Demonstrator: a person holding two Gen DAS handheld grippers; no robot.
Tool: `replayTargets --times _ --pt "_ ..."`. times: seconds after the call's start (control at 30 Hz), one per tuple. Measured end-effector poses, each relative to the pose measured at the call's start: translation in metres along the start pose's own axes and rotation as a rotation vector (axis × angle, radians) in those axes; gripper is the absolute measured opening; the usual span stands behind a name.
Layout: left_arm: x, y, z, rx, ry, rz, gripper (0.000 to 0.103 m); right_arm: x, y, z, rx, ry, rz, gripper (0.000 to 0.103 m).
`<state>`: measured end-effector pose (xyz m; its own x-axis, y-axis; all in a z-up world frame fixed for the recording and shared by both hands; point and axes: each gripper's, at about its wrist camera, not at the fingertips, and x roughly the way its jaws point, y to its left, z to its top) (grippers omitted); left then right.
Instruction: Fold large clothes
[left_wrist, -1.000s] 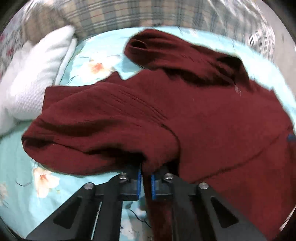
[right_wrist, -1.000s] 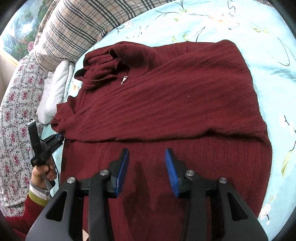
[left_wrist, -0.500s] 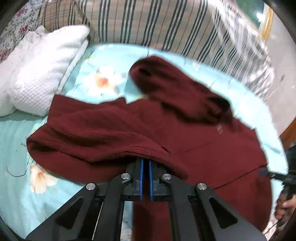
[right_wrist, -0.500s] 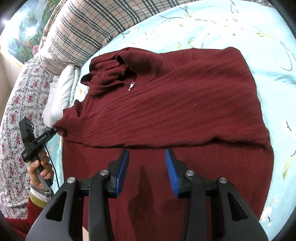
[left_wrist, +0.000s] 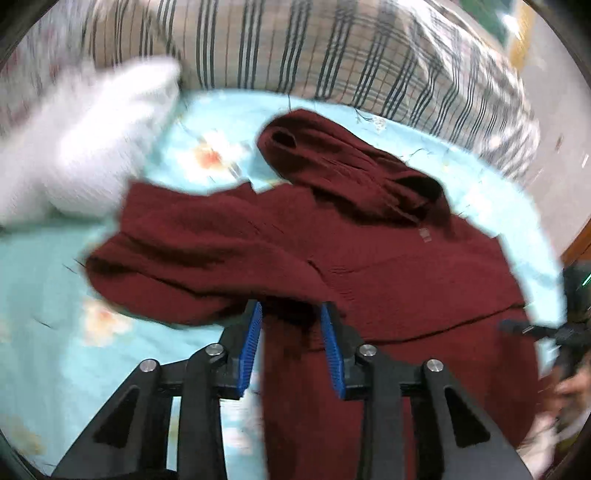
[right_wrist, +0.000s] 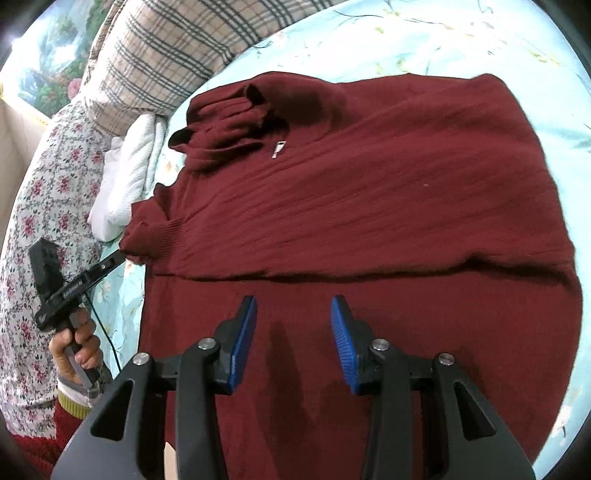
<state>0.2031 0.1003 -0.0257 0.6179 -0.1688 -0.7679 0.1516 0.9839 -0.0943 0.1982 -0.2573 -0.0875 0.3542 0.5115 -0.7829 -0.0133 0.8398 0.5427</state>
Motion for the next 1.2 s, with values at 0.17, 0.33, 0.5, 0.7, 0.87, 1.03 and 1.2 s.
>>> replayTargets --times 0.17,0.33,0.5,0.7,0.87,1.03,1.2 --pt "0.006 -0.042 -0.004 0.293 -0.035 0.176 0.04 0.005 -0.002 -0.002 0.015 0.016 0.003 0.048" --pt "0.023 -0.06 -0.009 0.473 -0.005 0.172 0.04 0.0 -0.006 -0.004 0.027 0.008 -0.006 0.048" --pt "0.018 -0.057 -0.021 0.582 0.04 0.112 0.051 -0.004 -0.013 -0.002 0.045 0.002 -0.012 0.048" --pt "0.034 -0.051 -0.006 0.566 0.015 0.141 0.051 0.003 -0.008 -0.004 0.049 0.011 -0.006 0.048" --pt "0.033 -0.058 0.007 0.547 -0.018 0.061 0.015 0.002 -0.001 -0.006 0.031 0.012 0.006 0.048" --pt "0.026 -0.044 0.014 0.441 -0.015 -0.044 0.01 0.002 -0.004 -0.005 0.043 0.009 0.006 0.048" --pt "0.027 -0.037 0.019 0.399 0.036 -0.079 0.025 0.002 -0.003 -0.006 0.042 0.01 0.008 0.048"
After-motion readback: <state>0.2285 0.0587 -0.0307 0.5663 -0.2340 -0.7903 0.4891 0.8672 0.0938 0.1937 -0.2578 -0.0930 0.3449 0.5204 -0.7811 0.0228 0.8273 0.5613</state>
